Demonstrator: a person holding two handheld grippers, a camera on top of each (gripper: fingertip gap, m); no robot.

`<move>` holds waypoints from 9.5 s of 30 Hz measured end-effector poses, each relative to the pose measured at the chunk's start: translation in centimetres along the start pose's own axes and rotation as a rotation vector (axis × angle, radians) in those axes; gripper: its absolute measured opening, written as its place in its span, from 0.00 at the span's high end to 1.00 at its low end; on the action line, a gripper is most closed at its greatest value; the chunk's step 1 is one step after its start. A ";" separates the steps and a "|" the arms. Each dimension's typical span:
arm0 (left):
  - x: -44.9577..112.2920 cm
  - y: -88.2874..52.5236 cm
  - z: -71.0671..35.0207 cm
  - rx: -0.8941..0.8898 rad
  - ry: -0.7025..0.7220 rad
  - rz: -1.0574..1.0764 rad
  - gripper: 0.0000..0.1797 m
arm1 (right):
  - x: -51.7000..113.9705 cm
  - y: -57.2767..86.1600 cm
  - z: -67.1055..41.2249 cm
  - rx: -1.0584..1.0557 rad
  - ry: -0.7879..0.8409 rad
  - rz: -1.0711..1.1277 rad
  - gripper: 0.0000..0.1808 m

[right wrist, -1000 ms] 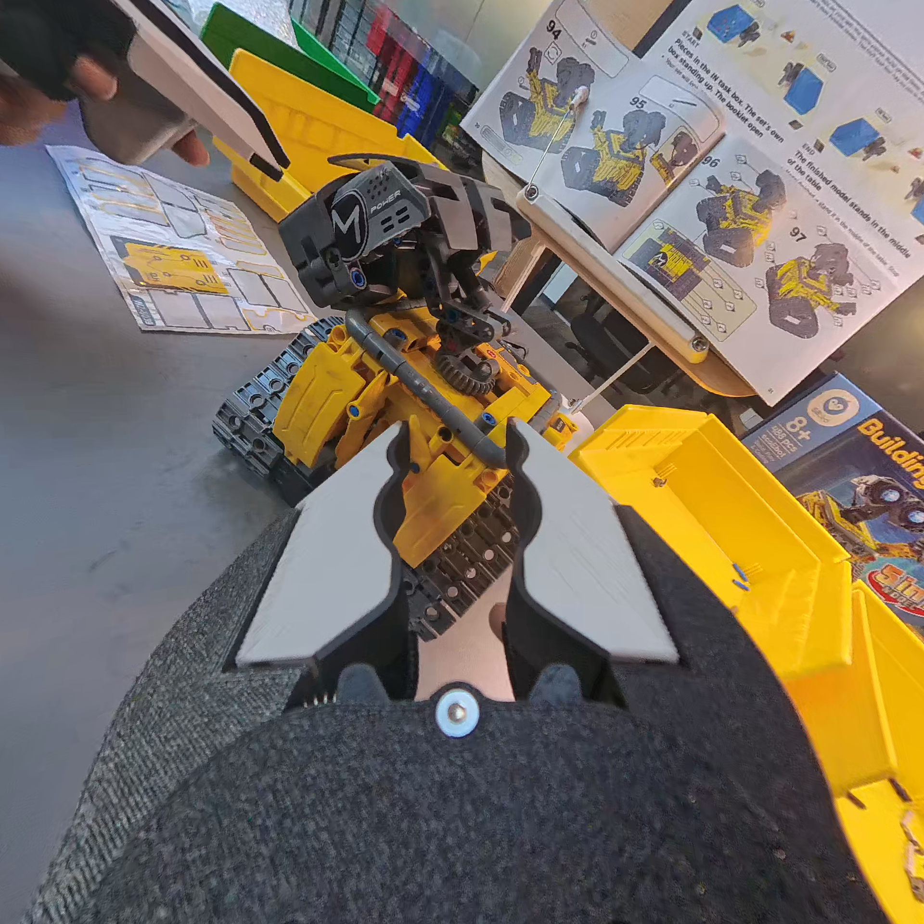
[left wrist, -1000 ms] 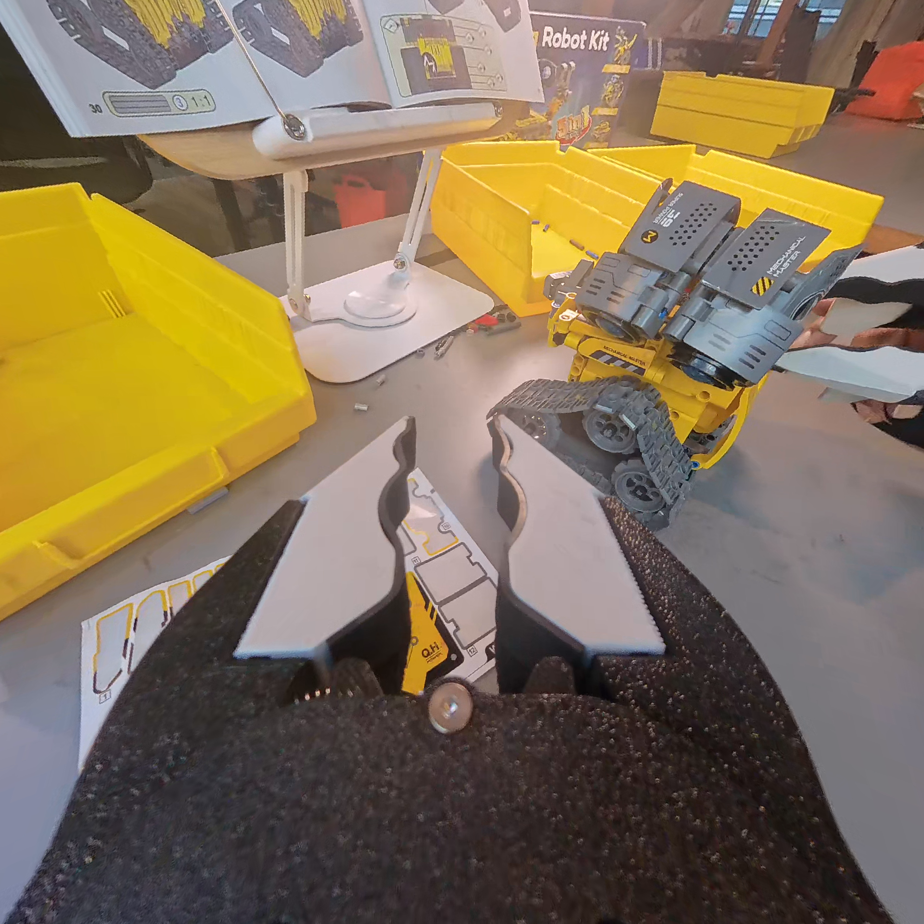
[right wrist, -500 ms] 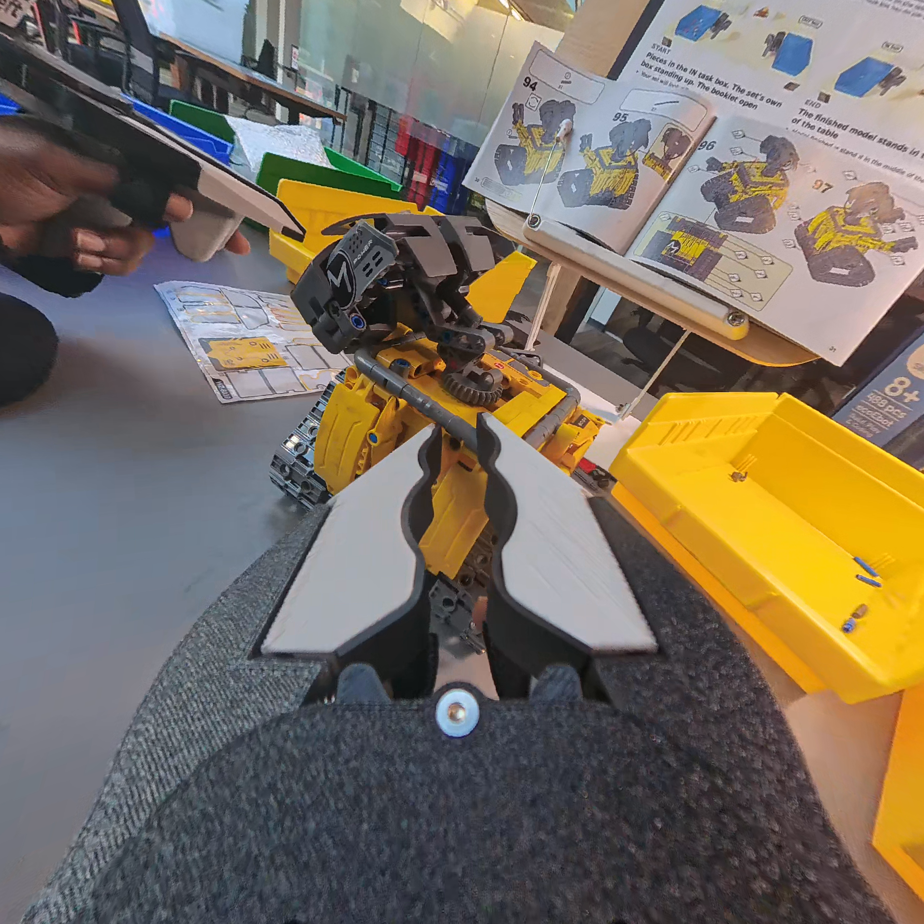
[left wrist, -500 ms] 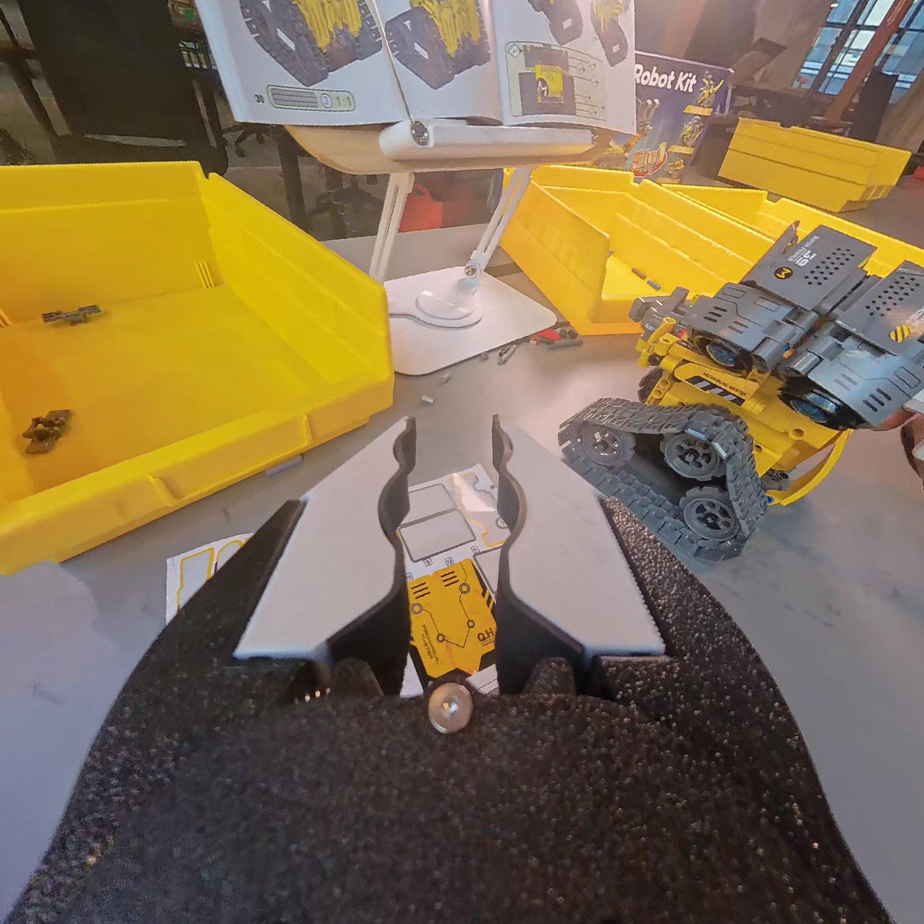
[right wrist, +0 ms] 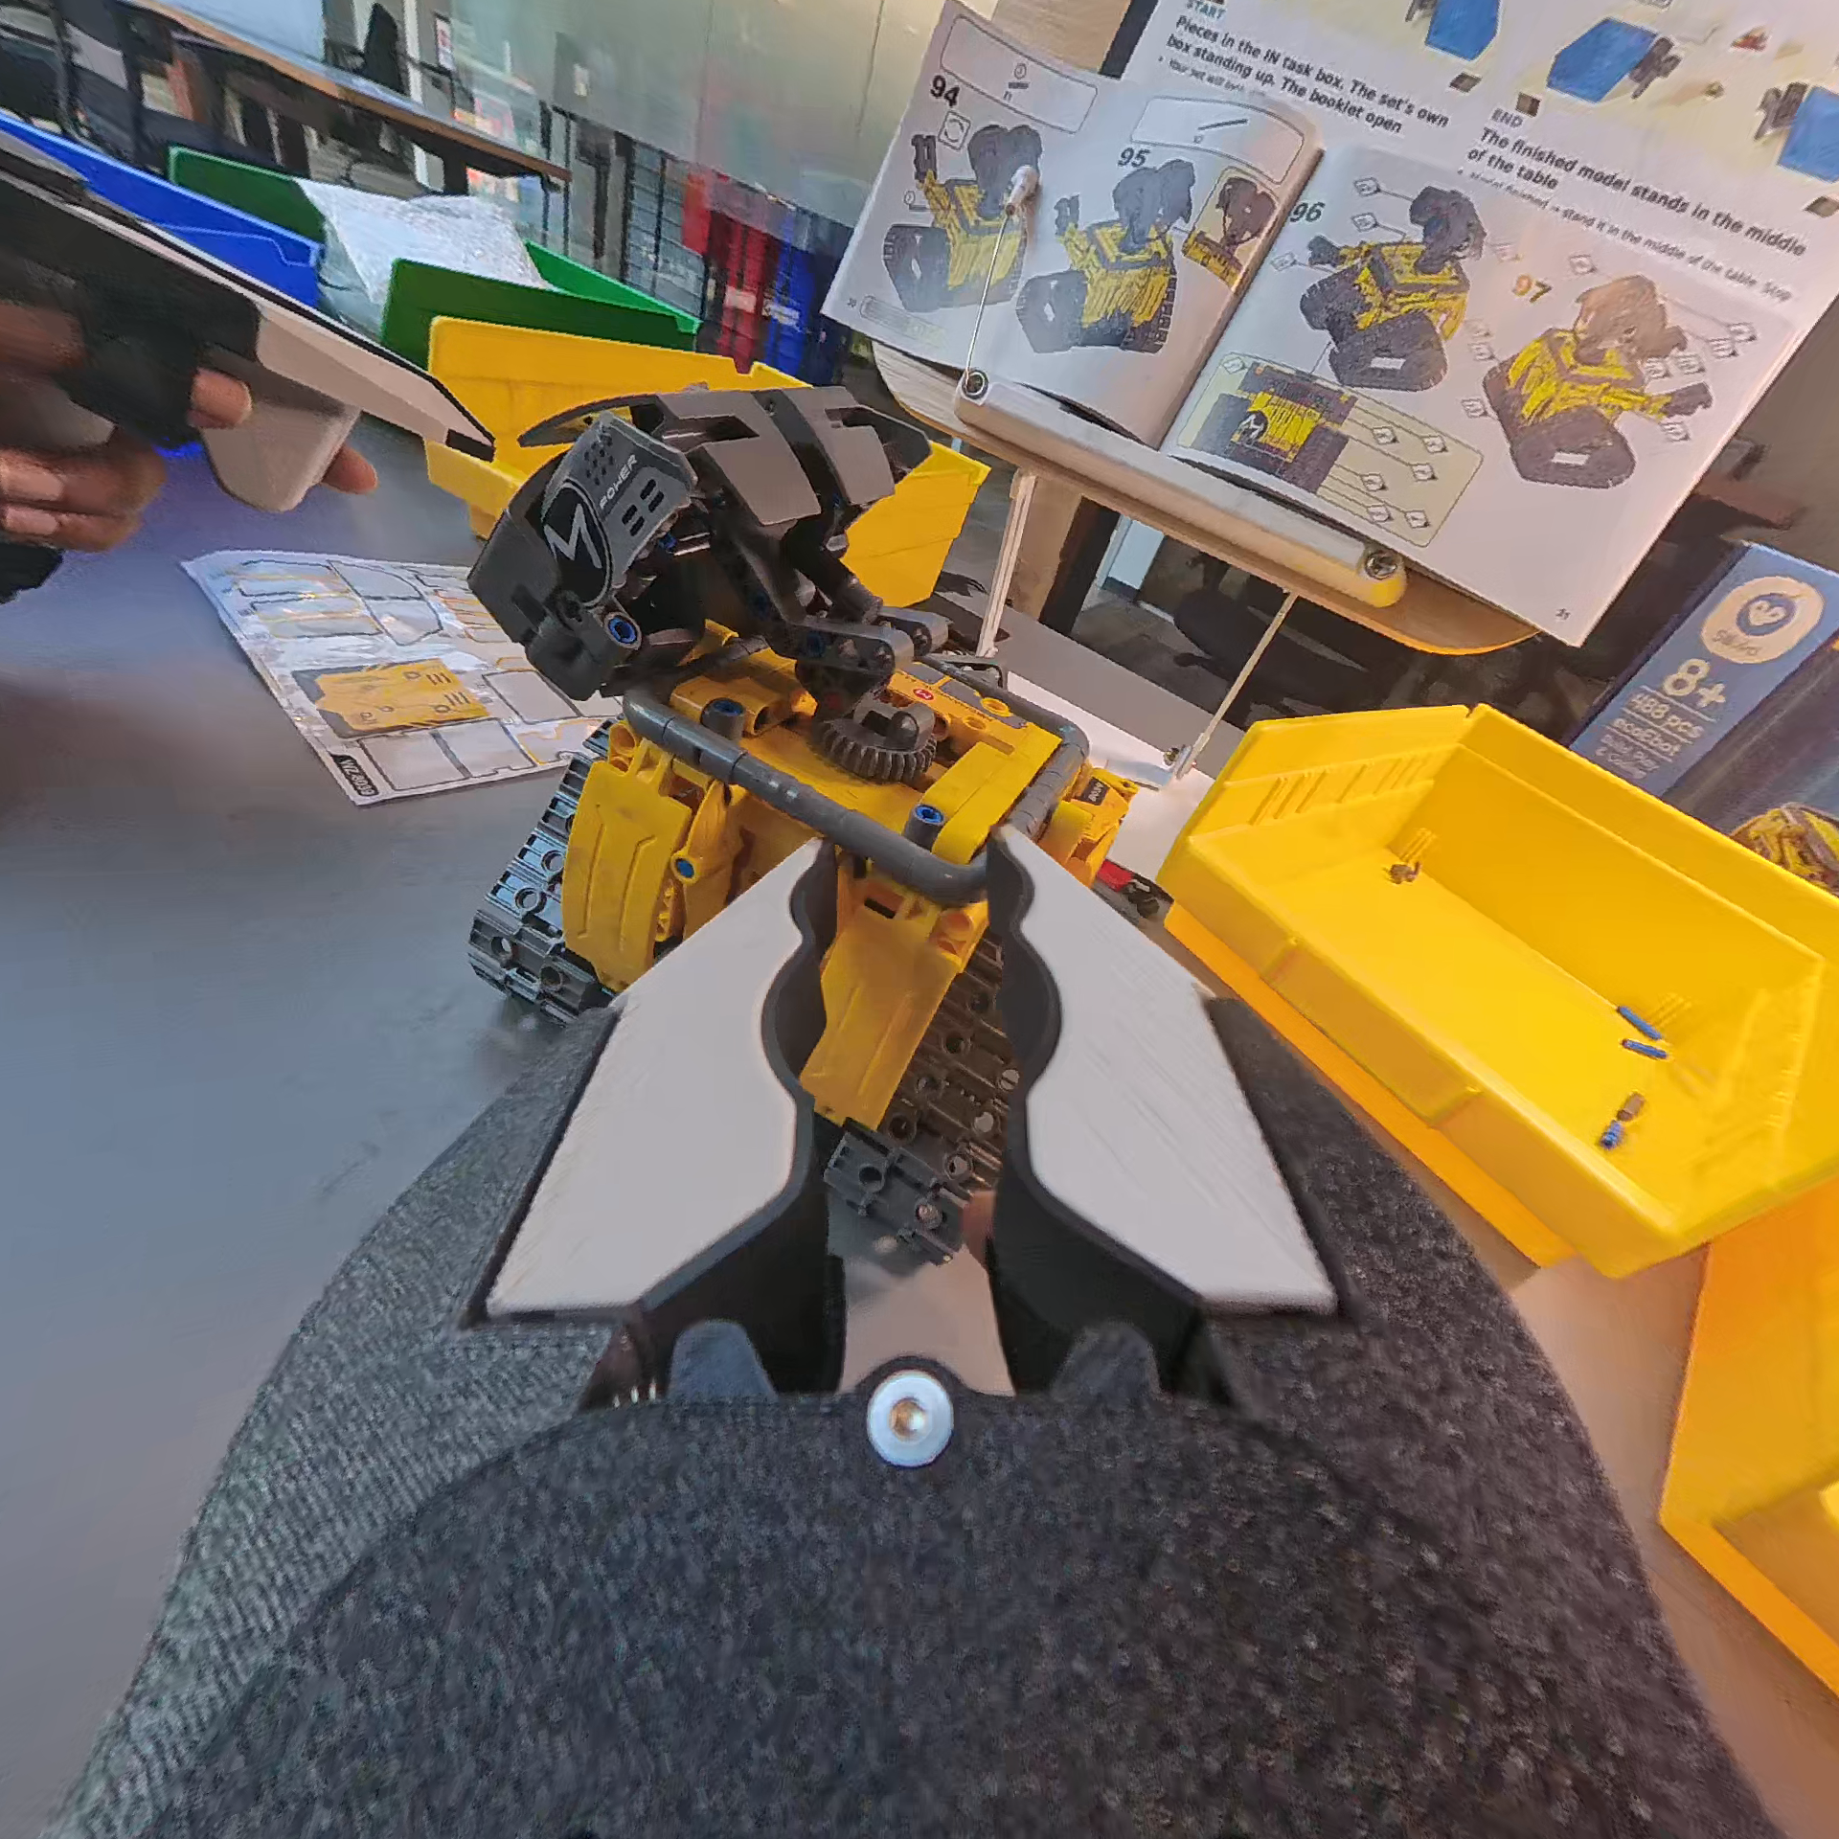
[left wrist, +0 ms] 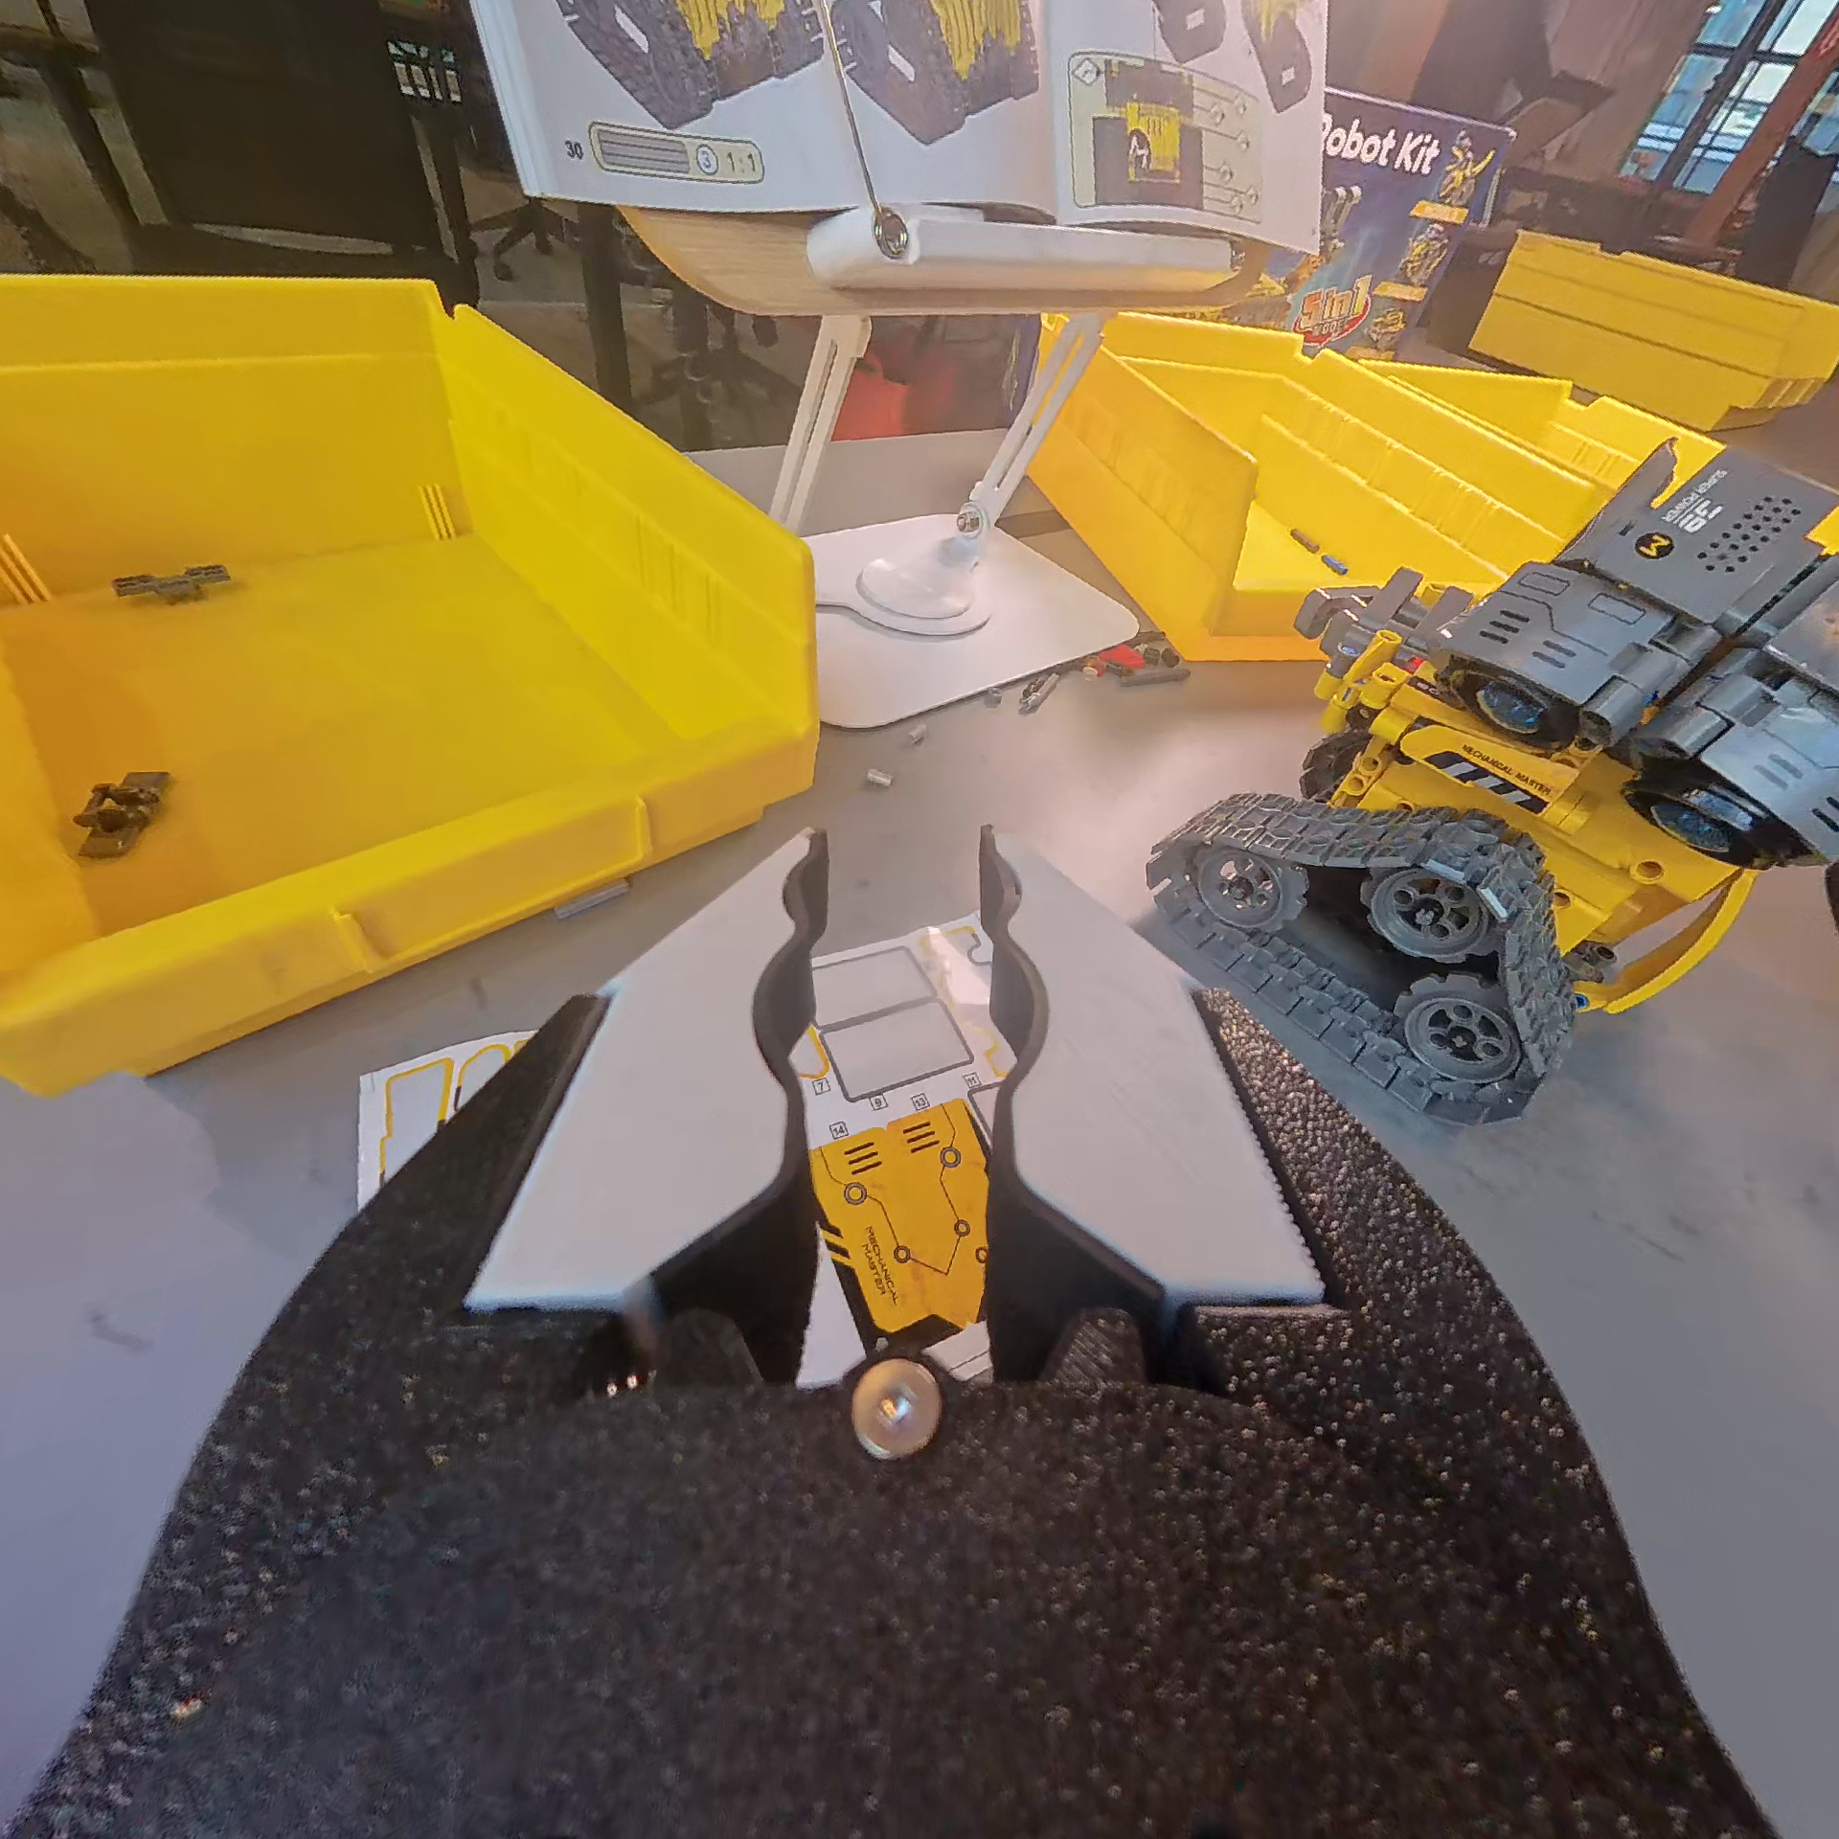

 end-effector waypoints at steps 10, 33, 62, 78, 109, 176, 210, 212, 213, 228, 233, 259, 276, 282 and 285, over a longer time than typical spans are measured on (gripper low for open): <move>-0.2 -0.9 0.5 0.011 -0.042 -0.046 0.83 | -0.8 -0.2 -0.2 -0.009 0.030 -0.035 0.82; -2.3 -4.2 6.5 -0.136 -0.449 -0.096 0.52 | -1.8 0.7 0.7 0.138 0.008 -0.080 0.77; -11.0 10.0 -3.7 -0.235 0.317 0.431 0.99 | -2.2 -10.4 -1.7 0.401 0.031 -0.533 0.66; -15.1 14.7 -3.0 -0.269 0.382 0.597 0.77 | -4.5 -7.5 -6.7 1.039 0.329 -0.910 1.00; -9.9 20.2 -2.1 -0.204 0.306 0.632 1.00 | -6.4 -13.0 -4.8 -0.235 0.141 -0.485 0.66; -11.0 22.2 -1.9 0.054 0.463 0.685 1.00 | -7.0 -12.4 -4.5 0.165 0.023 -0.961 0.89; -10.7 23.6 -1.3 0.224 0.303 0.628 1.00 | -6.5 -11.2 -3.0 0.578 -0.135 -1.136 0.94; -10.7 23.7 -1.3 0.240 0.297 0.623 1.00 | -6.5 -11.1 -2.7 0.607 -0.143 -1.159 0.95; -10.7 23.8 -1.3 0.250 0.293 0.617 1.00 | -6.5 -11.1 -2.7 0.619 -0.147 -1.169 0.95; -10.8 23.5 -1.4 0.322 0.273 0.538 1.00 | -6.2 -10.4 -3.3 0.427 -0.157 -1.014 1.00; -10.7 23.5 -1.4 0.367 0.253 0.492 1.00 | -6.8 -10.7 -4.2 0.370 -0.144 -0.994 0.94; -11.5 24.3 -1.5 0.268 0.417 0.660 1.00 | -7.4 -10.9 -3.7 0.629 -0.211 -1.233 1.00; -10.9 17.0 -1.3 -0.002 0.296 0.288 1.00 | -7.0 -6.8 -6.2 0.472 -0.051 -0.924 1.00; -11.1 9.9 1.7 -0.468 0.247 0.041 1.00 | -7.7 -4.7 -6.0 0.461 -0.043 -0.883 1.00; -10.2 7.5 2.6 -0.720 0.300 0.002 1.00 | -7.8 -4.1 -5.2 0.464 -0.051 -0.854 1.00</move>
Point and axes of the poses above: each gripper's, where its closed fingertips meet, x out along the fingers, z out of its underside, y = z × x across the jaws, the point moved 7 cm from there along -x, back along the fingers, and after that the axes turned 11 degrees about x, right-handed, at the moved point
